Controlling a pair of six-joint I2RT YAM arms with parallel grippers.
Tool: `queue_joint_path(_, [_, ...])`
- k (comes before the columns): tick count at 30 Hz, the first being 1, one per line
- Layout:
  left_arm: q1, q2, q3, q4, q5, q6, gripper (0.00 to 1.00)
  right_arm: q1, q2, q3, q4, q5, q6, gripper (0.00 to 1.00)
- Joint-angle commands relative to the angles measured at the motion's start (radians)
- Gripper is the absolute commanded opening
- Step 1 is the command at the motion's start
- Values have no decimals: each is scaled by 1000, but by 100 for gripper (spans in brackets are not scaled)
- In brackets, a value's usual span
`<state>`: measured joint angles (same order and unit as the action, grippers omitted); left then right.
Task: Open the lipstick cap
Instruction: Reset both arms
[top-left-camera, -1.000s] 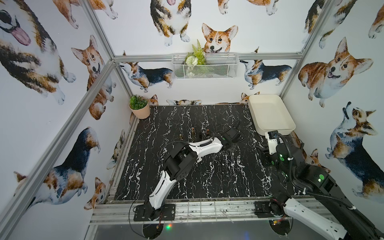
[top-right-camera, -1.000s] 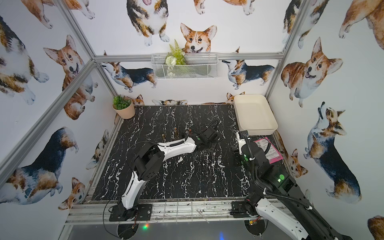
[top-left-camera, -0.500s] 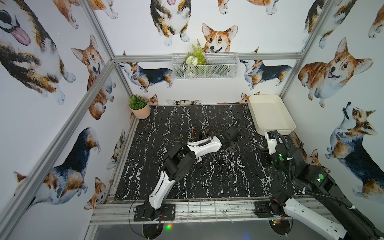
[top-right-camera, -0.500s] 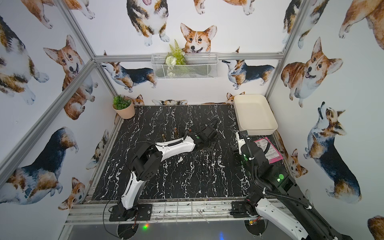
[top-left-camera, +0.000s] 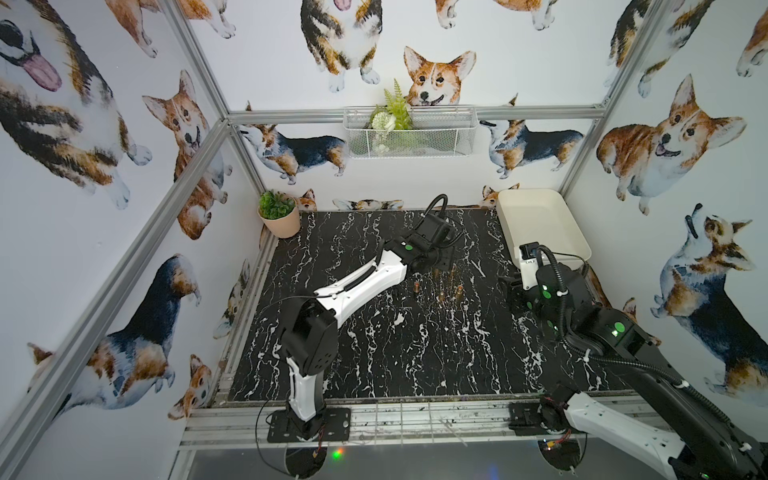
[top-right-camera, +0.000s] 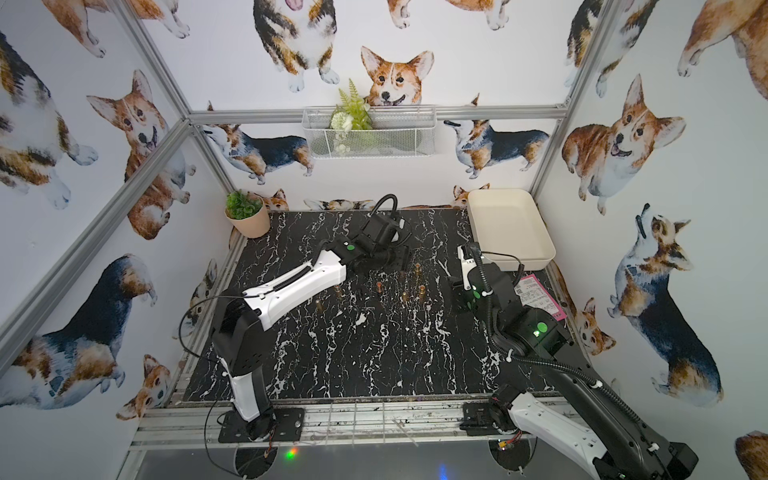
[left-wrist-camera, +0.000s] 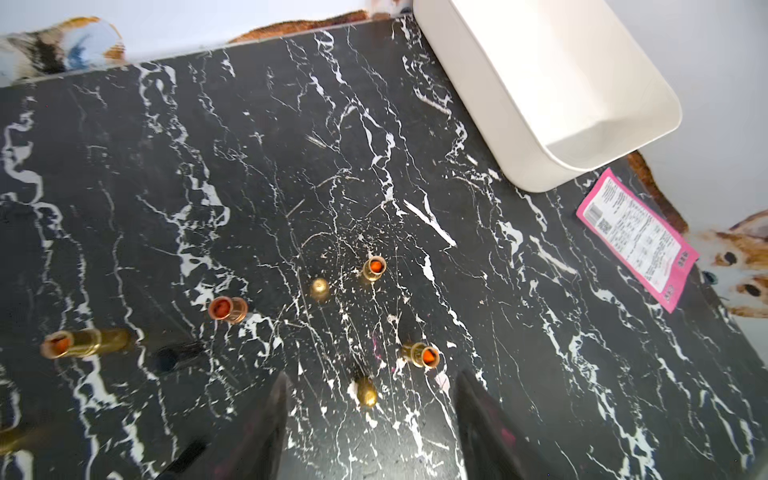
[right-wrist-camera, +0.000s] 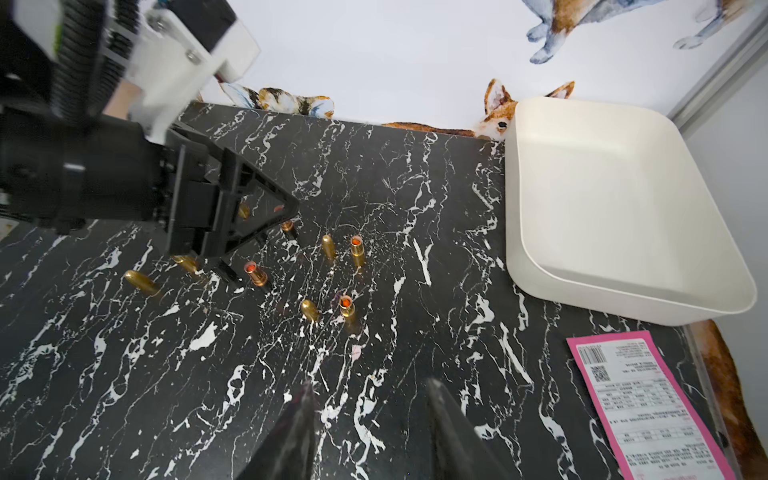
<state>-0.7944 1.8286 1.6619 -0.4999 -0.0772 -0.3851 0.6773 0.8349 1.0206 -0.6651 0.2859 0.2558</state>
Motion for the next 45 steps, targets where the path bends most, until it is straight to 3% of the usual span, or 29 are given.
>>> queue_joint_path(1, [33, -77, -37, -75, 1, 9, 68, -31, 45, 9, 131, -66, -1, 47])
queue_joint_path(6, [114, -221, -156, -96, -4, -3, 78, -89, 132, 30, 196, -128, 24, 54])
queue_joint_path(13, [195, -382, -306, -123, -29, -9, 81, -112, 164, 23, 236, -117, 14, 62])
queue_joint_path(14, [222, -411, -338, -122, -21, -14, 84, -119, 164, 19, 241, -110, 13, 68])
queue_joint_path(15, [249, -438, -364, -124, -13, -17, 86, -126, 164, 14, 245, -97, 19, 99])
queue_joint_path(19, [356, -536, -453, -115, -7, 16, 89, -178, 169, 2, 262, -81, 34, 100])
queue_joint_path(23, [477, -598, -569, -45, 2, 77, 91, -234, 181, -66, 358, 14, -26, 100])
queue_joint_path(24, [532, -619, -618, -4, 40, 101, 98, -252, 179, -138, 465, 25, -103, 100])
queue_joint_path(26, [624, -668, -714, 99, 100, 123, 100, -267, 181, -238, 609, 53, -224, 100])
queue_joint_path(30, [737, -752, -964, 408, 128, 168, 100, -404, 206, -325, 692, 29, -168, 100])
queue_joint_path(34, [792, -705, -1039, 522, 60, 213, 100, -511, 207, -453, 844, -10, -174, 100])
queue_joint_path(39, [810, -630, -1095, 682, 43, 286, 100, -559, 278, -552, 994, 1, -161, 100])
queue_joint_path(43, [811, -552, -1190, 934, 2, 309, 100, -585, 505, -607, 1240, -42, -213, 100])
queue_joint_path(45, [812, -509, -1209, 1015, 4, 327, 100, -599, 527, -568, 1191, -100, -228, 100])
